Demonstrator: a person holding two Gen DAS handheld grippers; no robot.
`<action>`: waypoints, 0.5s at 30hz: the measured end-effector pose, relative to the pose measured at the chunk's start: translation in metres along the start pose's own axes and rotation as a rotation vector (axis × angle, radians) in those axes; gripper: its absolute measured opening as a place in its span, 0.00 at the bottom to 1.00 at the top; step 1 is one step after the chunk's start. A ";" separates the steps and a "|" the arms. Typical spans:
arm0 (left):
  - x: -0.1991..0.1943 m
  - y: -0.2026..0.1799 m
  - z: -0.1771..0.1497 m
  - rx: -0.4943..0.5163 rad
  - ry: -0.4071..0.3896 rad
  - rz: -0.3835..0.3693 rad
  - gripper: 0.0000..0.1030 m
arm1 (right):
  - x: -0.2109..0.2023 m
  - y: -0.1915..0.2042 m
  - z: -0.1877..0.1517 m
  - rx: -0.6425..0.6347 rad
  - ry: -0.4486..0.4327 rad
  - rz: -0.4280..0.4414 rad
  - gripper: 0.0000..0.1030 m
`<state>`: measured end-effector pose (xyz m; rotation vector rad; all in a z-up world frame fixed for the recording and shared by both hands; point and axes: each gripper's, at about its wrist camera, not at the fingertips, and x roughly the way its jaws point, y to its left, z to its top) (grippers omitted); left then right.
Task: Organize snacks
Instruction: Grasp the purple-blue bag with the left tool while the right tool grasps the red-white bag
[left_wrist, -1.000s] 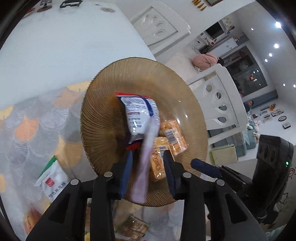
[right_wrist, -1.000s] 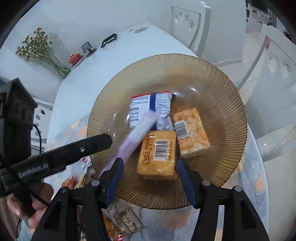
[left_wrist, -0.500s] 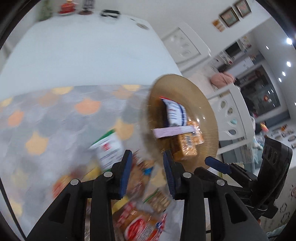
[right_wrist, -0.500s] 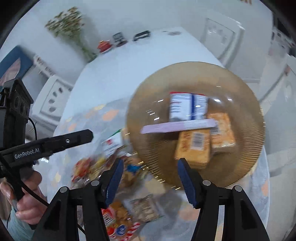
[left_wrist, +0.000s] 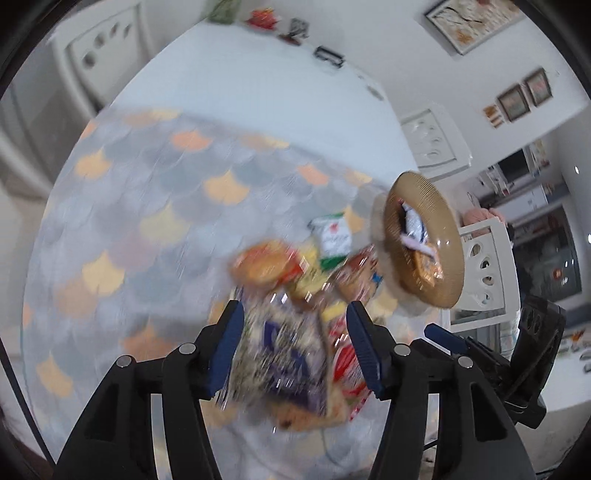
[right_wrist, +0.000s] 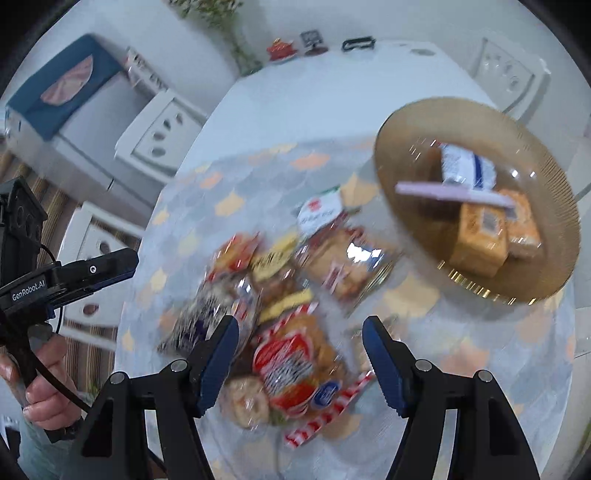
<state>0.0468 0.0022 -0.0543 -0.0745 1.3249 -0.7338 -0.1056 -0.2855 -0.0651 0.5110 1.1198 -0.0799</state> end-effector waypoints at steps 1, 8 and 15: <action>0.004 0.006 -0.007 -0.018 0.016 0.001 0.54 | 0.004 0.003 -0.007 -0.009 0.018 0.007 0.65; 0.029 0.027 -0.037 -0.087 0.103 -0.036 0.71 | 0.027 0.012 -0.029 -0.067 0.088 -0.008 0.65; 0.053 0.029 -0.038 -0.085 0.148 -0.015 0.78 | 0.043 -0.004 -0.037 -0.093 0.113 -0.034 0.65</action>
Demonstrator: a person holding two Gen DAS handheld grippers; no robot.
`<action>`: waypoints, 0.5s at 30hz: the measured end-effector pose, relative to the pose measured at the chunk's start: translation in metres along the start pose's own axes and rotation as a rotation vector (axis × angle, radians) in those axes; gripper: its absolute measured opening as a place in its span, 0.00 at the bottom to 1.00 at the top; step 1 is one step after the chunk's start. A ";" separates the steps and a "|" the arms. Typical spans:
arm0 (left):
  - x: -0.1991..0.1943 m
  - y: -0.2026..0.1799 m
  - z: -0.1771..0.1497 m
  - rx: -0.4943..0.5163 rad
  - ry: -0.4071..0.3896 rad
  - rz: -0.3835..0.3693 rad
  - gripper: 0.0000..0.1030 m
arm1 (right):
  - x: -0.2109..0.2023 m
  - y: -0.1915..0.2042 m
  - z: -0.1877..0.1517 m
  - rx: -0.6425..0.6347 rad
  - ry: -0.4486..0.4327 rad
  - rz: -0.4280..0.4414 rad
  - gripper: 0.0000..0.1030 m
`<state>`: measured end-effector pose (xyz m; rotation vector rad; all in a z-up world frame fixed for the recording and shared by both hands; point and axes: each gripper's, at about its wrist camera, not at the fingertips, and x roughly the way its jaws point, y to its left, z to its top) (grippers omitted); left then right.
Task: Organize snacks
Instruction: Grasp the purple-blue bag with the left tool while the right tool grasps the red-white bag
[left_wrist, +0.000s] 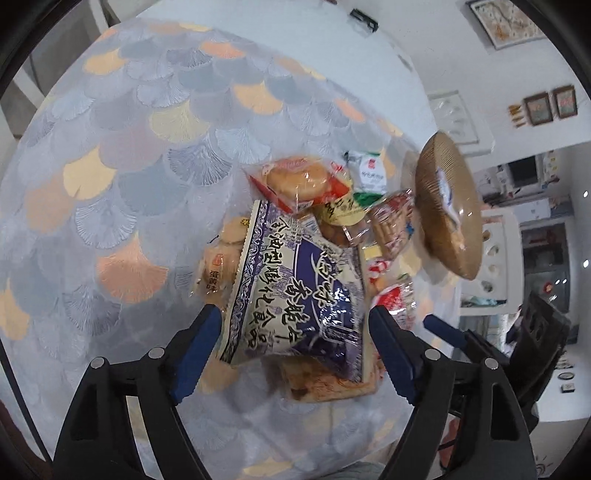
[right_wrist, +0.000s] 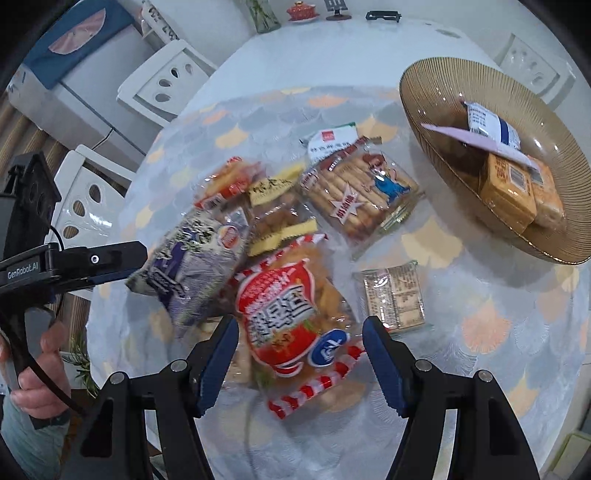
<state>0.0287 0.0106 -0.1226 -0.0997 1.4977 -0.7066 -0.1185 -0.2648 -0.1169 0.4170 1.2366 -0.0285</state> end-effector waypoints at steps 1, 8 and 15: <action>0.005 -0.003 0.001 0.012 0.012 0.013 0.78 | 0.004 -0.002 0.000 -0.001 0.009 0.002 0.66; 0.029 -0.024 0.000 0.103 0.015 0.136 0.84 | 0.023 -0.004 -0.006 -0.037 0.025 0.015 0.84; 0.035 -0.023 -0.001 0.105 0.025 0.181 0.84 | 0.028 0.008 -0.010 -0.101 0.012 -0.071 0.85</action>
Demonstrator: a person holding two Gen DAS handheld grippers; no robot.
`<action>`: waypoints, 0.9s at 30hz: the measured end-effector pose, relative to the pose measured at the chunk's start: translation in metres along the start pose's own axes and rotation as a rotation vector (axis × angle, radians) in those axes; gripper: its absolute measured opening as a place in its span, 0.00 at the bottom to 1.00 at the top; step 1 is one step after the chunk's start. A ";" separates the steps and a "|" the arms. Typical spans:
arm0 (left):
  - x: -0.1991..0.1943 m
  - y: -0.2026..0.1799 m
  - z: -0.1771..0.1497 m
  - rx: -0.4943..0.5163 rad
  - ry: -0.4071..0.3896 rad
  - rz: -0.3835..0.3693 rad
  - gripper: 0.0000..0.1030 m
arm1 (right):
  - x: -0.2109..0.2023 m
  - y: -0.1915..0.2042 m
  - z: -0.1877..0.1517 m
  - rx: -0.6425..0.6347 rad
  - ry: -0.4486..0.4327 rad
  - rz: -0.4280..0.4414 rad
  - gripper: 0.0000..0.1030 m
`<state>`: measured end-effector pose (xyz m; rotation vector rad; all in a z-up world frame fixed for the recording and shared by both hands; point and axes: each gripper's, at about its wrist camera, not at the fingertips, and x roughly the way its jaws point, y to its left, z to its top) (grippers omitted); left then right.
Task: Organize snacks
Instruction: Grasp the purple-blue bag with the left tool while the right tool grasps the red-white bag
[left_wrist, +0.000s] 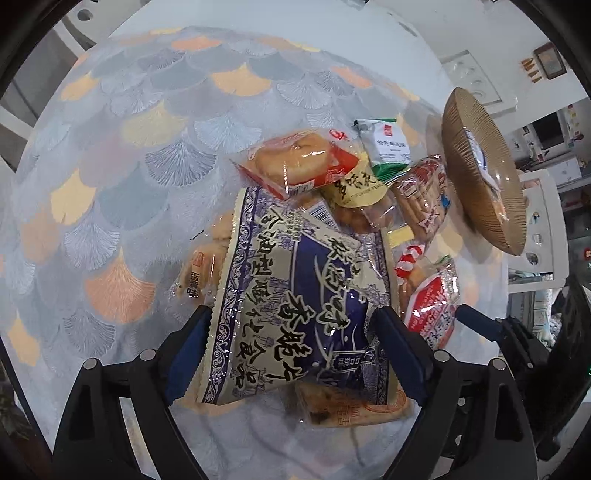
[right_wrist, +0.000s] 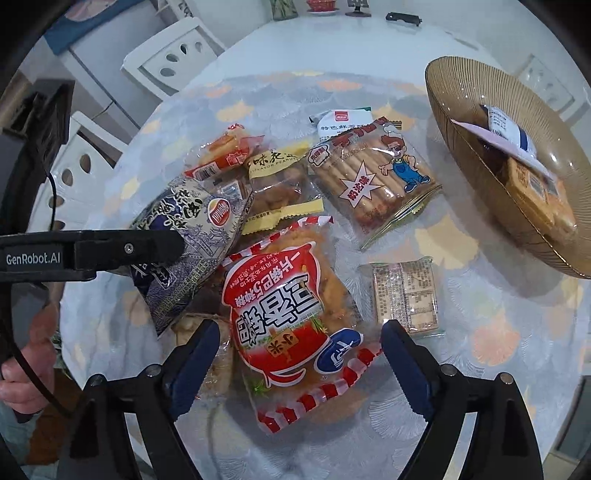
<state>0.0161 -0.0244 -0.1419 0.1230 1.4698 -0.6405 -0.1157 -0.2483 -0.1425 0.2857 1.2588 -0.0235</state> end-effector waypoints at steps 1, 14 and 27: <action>0.000 -0.001 -0.001 0.000 -0.001 0.003 0.84 | 0.001 0.002 0.000 -0.005 -0.003 -0.008 0.85; -0.019 -0.012 -0.015 0.039 -0.080 0.012 0.44 | 0.019 0.020 0.005 -0.071 -0.008 -0.078 0.62; -0.031 0.001 -0.022 0.014 -0.095 -0.051 0.38 | -0.003 0.015 -0.005 0.018 -0.068 -0.040 0.44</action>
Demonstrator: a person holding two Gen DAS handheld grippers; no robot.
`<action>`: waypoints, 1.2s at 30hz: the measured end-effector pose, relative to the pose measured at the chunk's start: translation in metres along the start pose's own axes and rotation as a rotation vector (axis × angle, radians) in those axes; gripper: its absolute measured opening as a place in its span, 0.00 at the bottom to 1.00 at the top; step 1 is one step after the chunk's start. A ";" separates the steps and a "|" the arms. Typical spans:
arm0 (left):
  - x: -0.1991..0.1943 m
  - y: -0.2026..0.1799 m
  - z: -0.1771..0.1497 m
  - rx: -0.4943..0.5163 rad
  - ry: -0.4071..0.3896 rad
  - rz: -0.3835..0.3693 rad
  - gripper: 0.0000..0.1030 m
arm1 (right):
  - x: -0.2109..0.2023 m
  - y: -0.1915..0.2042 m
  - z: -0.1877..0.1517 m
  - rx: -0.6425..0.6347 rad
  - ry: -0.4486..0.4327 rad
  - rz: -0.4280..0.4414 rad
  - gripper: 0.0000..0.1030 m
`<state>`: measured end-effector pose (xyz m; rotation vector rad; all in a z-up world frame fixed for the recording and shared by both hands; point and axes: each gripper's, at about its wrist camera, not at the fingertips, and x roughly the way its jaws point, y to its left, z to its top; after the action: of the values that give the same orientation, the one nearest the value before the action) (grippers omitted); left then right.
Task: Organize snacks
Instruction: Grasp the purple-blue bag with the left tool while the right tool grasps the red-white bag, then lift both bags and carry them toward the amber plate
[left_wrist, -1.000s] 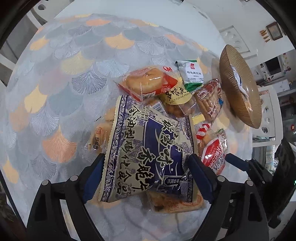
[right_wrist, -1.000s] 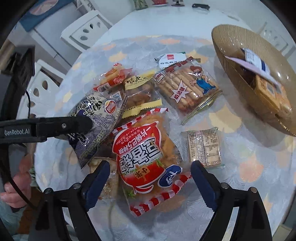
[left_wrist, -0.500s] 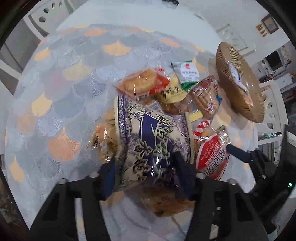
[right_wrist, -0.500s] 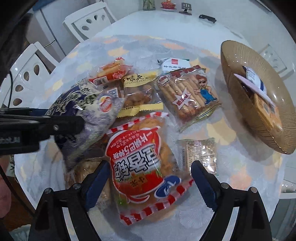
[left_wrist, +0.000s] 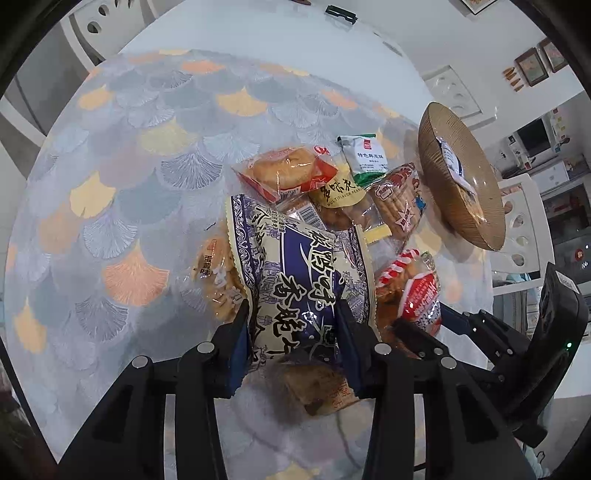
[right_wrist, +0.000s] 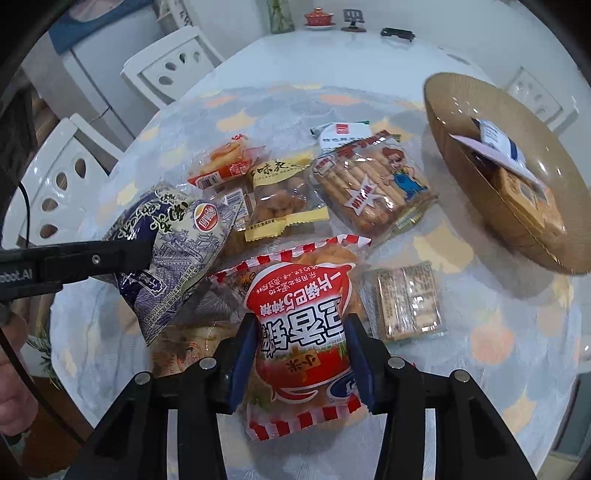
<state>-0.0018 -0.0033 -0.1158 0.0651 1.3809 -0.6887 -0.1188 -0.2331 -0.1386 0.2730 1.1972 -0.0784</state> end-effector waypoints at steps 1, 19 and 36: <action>-0.001 0.000 0.000 0.001 -0.003 0.002 0.38 | -0.003 -0.003 -0.002 0.012 -0.001 0.004 0.44; -0.037 0.000 0.020 -0.011 -0.094 -0.023 0.36 | -0.040 -0.020 0.016 0.101 -0.050 0.142 0.32; -0.023 -0.003 0.022 -0.003 -0.057 -0.019 0.36 | 0.004 -0.032 0.005 0.150 0.071 0.144 0.69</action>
<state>0.0151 -0.0055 -0.0890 0.0302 1.3295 -0.6992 -0.1189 -0.2649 -0.1461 0.4967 1.2406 -0.0331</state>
